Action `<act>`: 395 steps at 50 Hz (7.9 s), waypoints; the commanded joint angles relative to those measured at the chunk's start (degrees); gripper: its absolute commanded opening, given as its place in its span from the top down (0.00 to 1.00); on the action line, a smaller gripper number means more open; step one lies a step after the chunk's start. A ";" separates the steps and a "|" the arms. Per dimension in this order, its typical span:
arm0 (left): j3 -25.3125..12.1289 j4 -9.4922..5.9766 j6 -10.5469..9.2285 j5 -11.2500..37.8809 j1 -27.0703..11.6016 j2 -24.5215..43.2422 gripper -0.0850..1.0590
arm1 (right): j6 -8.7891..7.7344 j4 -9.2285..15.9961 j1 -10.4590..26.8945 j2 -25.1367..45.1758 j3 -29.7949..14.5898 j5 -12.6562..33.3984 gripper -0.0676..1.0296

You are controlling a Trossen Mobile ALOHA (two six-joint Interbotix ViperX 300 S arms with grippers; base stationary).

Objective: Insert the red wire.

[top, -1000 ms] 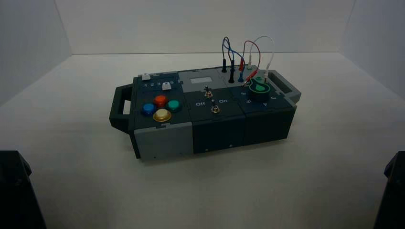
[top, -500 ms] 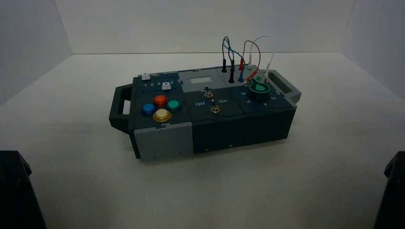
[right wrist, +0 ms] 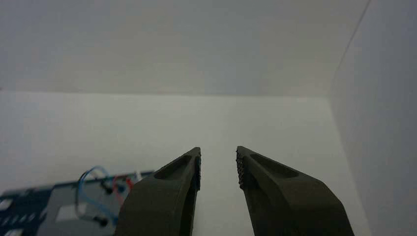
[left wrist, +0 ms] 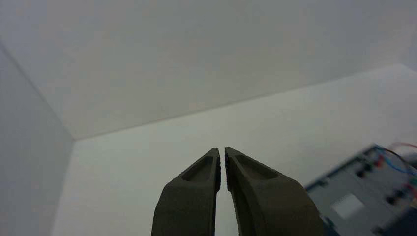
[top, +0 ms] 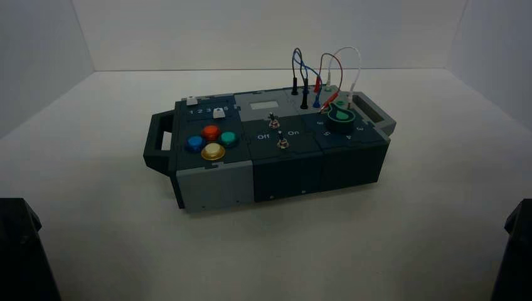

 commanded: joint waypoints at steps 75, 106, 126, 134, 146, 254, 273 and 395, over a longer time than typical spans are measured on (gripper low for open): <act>-14.50 -7.73 -1.23 23.12 -28.65 18.37 0.95 | -2.64 2.02 8.96 11.87 -6.06 23.64 0.46; -15.21 -11.25 -1.14 22.24 -31.82 23.47 0.95 | -2.29 5.01 11.43 17.75 -7.82 21.80 0.46; -15.21 -12.48 0.70 22.76 -33.22 23.99 0.95 | -2.64 10.20 11.51 23.03 -7.82 21.36 0.44; -15.38 -12.66 0.97 22.68 -33.31 24.61 0.95 | -2.81 14.06 11.51 24.70 -7.56 21.36 0.42; -15.38 -12.57 0.79 21.45 -33.57 25.14 0.95 | -3.16 17.93 13.89 25.31 -6.86 21.09 0.42; -17.75 -12.57 0.35 21.09 -35.33 29.27 0.95 | -4.83 21.45 14.06 45.18 -12.92 13.97 0.42; -14.15 -12.57 -0.09 12.13 -35.51 30.59 0.95 | -4.83 21.45 14.06 44.91 -12.66 14.06 0.42; -14.94 -12.57 -0.18 8.96 -35.60 30.50 0.95 | -6.24 21.62 14.41 53.26 -16.79 14.24 0.63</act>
